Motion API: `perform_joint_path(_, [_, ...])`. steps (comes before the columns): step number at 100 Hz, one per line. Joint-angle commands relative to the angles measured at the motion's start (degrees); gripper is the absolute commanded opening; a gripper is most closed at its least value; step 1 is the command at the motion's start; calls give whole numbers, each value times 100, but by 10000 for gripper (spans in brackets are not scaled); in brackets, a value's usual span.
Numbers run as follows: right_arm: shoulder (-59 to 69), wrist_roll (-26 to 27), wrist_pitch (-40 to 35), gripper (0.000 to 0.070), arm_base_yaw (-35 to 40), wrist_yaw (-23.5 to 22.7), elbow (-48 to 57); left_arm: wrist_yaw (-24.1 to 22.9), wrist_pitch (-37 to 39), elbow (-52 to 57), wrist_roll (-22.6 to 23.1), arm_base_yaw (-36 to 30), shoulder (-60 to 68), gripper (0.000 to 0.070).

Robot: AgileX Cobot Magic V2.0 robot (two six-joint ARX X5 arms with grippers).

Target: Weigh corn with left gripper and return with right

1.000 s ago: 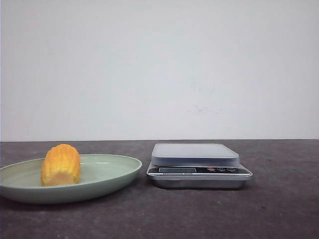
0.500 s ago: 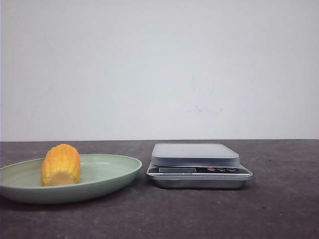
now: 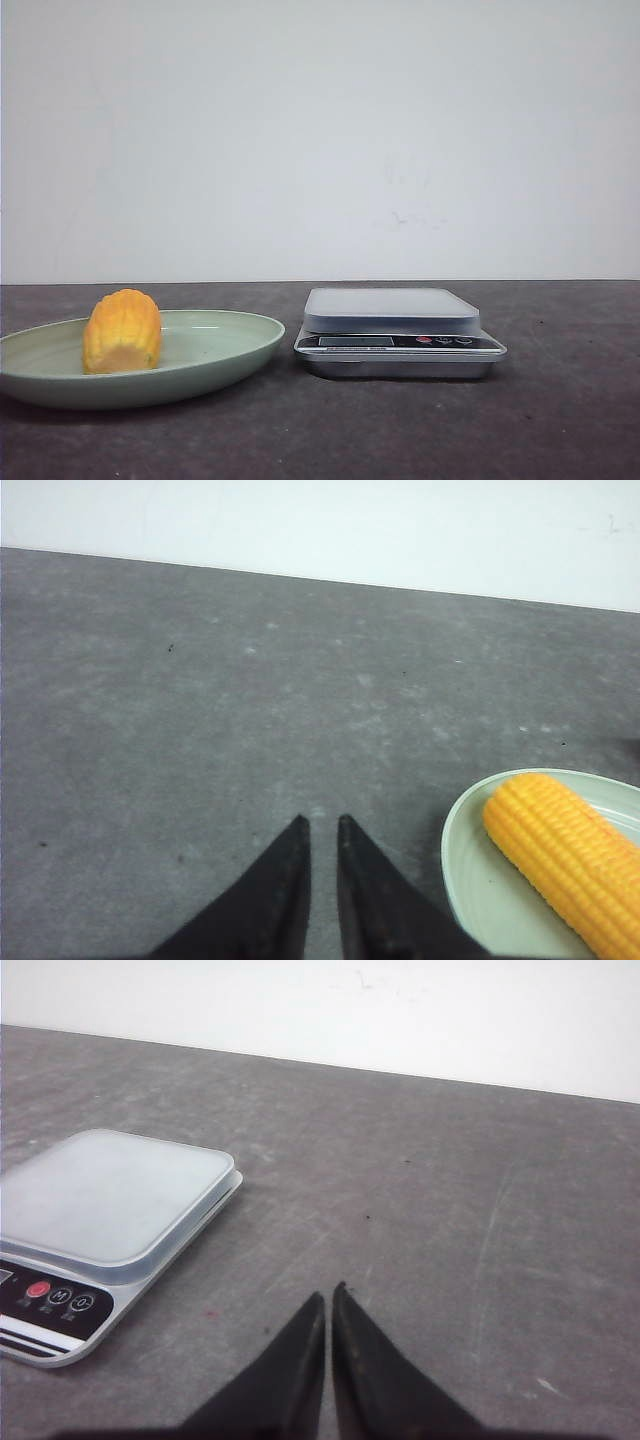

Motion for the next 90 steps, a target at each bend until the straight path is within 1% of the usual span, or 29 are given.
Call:
perform_joint_path(1, [0, 59, 9, 6, -13, -7, -11, 13, -24, -103, 52, 11, -7, 16])
perform_joint_path(40, [0, 61, 13, 6, -11, -9, -11, 13, -22, -103, 52, 11, -7, 16])
perform_joint_path(47, [0, 63, 17, 6, -13, -7, -11, 26, -11, -101, -20, 11, -7, 16])
perform_joint_path(51, [0, 94, 17, 6, -13, -11, -11, 114, -9, -94, -367, 11, -7, 16])
perform_joint_path(59, [0, 319, 74, 6, -11, -26, -11, 483, -13, -70, -1628, 11, -7, 16])
perform_joint_path(65, [0, 577, 216, 6, -11, -28, -11, 623, -15, -57, -2284, 11, -7, 16])
perform_joint_path(70, [0, 883, 376, 6, -11, -28, -11, 761, -20, -57, -2623, 11, -7, 16])
perform_joint_path(74, [0, 1257, 511, 6, -11, -31, -9, 931, -24, -57, -2848, 11, -7, 16])
perform_joint_path(78, [0, 1762, 686, 6, -11, -35, -9, 1110, -22, -57, -3053, 11, -7, 15])
perform_joint_path(85, [0, 2850, 1047, 6, -11, -188, 35, 1300, -22, -48, -3311, 11, -7, 12])
perform_joint_path(90, [0, 3351, 1296, 6, -11, -284, 94, 1506, -20, -31, -3451, 11, -7, 12])
